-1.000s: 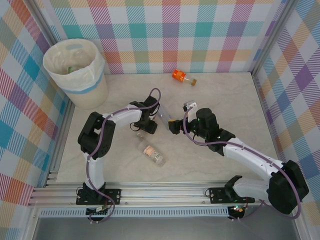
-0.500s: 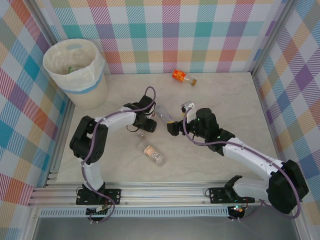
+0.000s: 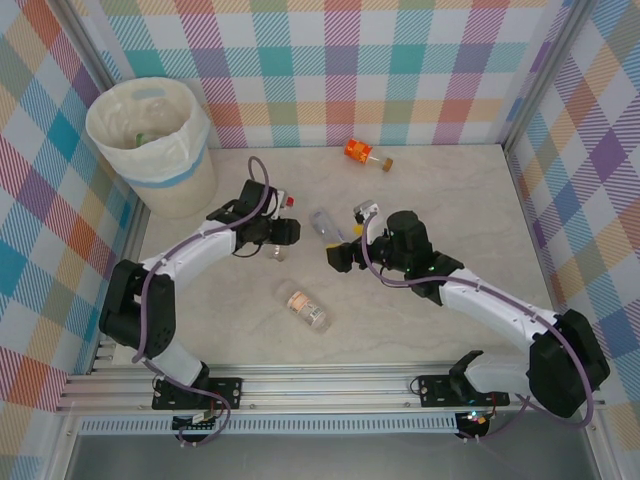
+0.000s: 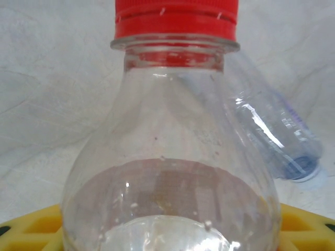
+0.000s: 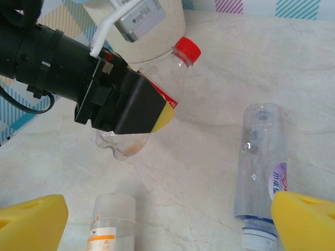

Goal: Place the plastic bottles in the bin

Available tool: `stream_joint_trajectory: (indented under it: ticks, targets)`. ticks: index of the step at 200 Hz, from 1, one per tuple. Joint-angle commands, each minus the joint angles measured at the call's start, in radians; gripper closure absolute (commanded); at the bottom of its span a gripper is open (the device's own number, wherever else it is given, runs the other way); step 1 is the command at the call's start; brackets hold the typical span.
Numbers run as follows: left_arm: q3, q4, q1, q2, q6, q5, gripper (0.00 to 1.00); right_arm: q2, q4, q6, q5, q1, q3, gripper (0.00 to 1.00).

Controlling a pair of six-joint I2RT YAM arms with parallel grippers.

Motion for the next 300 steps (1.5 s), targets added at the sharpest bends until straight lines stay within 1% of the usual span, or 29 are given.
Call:
stream_joint_trajectory:
  ticks: [1, 29, 34, 72, 89, 99, 115, 135, 175, 218, 232, 265, 277, 300]
  targets:
    - [-0.021, 0.059, 0.026, -0.080, -0.041, 0.053, 0.44, 0.023, 0.079, 0.039, -0.052, 0.008, 0.035, 0.00]
    - [-0.036, 0.069, 0.052, -0.140, -0.085, 0.061, 0.45, 0.056, 0.109, 0.064, -0.078, 0.014, 0.056, 0.00]
    - [-0.040, 0.108, 0.054, -0.152, -0.092, 0.062, 0.45, 0.061, 0.115, 0.066, -0.083, 0.016, 0.061, 0.00]
    - [-0.044, 0.142, 0.066, -0.223, -0.129, 0.068, 0.44, 0.111, 0.154, 0.076, -0.103, 0.033, 0.098, 0.00]
    - [-0.027, 0.137, 0.075, -0.247, -0.146, 0.052, 0.45, 0.136, 0.181, 0.081, -0.108, 0.043, 0.114, 0.00]
    - [-0.019, 0.141, 0.082, -0.262, -0.158, 0.039, 0.44, 0.147, 0.200, 0.086, -0.090, 0.052, 0.121, 0.00]
    - [-0.014, 0.163, 0.092, -0.293, -0.176, 0.007, 0.44, 0.157, 0.254, 0.097, -0.041, 0.068, 0.117, 0.00]
    - [-0.001, 0.179, 0.103, -0.324, -0.196, -0.042, 0.45, 0.168, 0.324, 0.109, -0.008, 0.075, 0.111, 0.00]
    - [0.044, 0.181, 0.130, -0.378, -0.213, -0.137, 0.45, 0.179, 0.358, 0.110, 0.018, 0.083, 0.118, 0.00]
    - [0.042, 0.256, 0.135, -0.443, -0.193, -0.188, 0.44, 0.152, 0.419, 0.098, 0.056, 0.092, 0.078, 0.00]
    - [0.063, 0.250, 0.135, -0.449, -0.180, -0.232, 0.44, 0.149, 0.408, 0.097, 0.058, 0.092, 0.078, 0.00]
    - [0.164, 0.165, 0.140, -0.416, -0.187, -0.424, 0.47, 0.148, 0.401, 0.103, 0.060, 0.093, 0.080, 0.00]
    - [0.194, 0.163, 0.151, -0.400, -0.184, -0.464, 0.47, 0.148, 0.401, 0.111, 0.069, 0.093, 0.079, 0.00]
    - [0.239, 0.190, 0.183, -0.366, -0.157, -0.499, 0.47, 0.141, 0.400, 0.115, 0.082, 0.093, 0.076, 0.01]
